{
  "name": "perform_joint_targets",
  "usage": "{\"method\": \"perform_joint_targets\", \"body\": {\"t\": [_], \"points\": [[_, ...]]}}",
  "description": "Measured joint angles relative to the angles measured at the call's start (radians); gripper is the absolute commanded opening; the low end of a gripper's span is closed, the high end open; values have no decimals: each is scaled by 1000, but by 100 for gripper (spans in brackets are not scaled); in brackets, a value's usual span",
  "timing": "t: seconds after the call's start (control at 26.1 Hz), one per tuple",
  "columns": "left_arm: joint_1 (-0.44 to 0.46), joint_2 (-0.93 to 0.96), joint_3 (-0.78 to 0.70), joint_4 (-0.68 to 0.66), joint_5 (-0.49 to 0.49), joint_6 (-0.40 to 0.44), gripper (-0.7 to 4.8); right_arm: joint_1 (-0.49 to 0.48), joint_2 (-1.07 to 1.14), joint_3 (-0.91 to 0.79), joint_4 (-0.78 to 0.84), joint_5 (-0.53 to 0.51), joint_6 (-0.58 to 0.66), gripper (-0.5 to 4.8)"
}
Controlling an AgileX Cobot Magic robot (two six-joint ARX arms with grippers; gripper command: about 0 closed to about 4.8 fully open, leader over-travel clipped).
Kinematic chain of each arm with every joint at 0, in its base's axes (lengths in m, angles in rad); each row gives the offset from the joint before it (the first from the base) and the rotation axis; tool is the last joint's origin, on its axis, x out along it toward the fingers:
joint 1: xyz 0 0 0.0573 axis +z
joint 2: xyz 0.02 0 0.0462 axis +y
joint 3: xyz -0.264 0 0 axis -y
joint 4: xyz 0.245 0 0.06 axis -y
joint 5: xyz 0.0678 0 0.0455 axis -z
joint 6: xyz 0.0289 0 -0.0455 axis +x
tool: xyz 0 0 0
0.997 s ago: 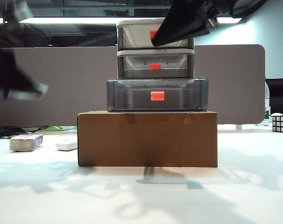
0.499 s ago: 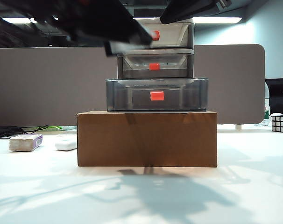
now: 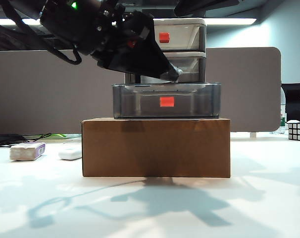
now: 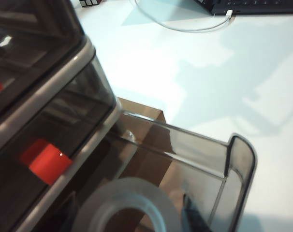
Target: Open the third layer of the drawer on the table, pick up the transparent tape on the table and put it in, and finally close the drawer.
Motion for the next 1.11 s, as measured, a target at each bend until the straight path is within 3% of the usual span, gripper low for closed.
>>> {"method": "perform_joint_targets", "body": {"t": [0.04,0.12,0.35,0.42,0.46,0.5,0.54,0.65,0.69,0.77,0.88,1.11], "points": [[0,0,0,0,6,0,305,0,0,0,0,0,0,-5],[0,0,0,0,20,-6,353,0,-2,0,0,0,0,-5],[0,0,0,0,19,-27,349,0,-7,0,-18,0,0,-5],[-1,-6,0,-5,0,-34,320,0,-7,0,-19,0,0,-5],[-1,-23,0,-24,-9,-45,268,0,-7,0,-19,0,0,-5],[-1,-52,0,-53,-13,-58,101,0,-7,0,-20,0,0,-5],[-5,-117,0,-106,-7,-94,-17,0,-8,0,-22,0,0,-5],[-18,-221,5,-248,111,-185,-6,0,-17,0,-25,0,0,-5],[-18,-229,4,-348,204,-191,-6,0,-19,0,-25,0,0,-5],[-19,-195,2,-459,278,-194,-6,0,-19,0,-26,0,0,-5],[-18,-120,1,-465,242,-194,-6,0,-26,0,-30,0,0,-5],[-16,-13,2,-287,124,-178,-6,0,-32,0,-52,2,0,-5]]}}
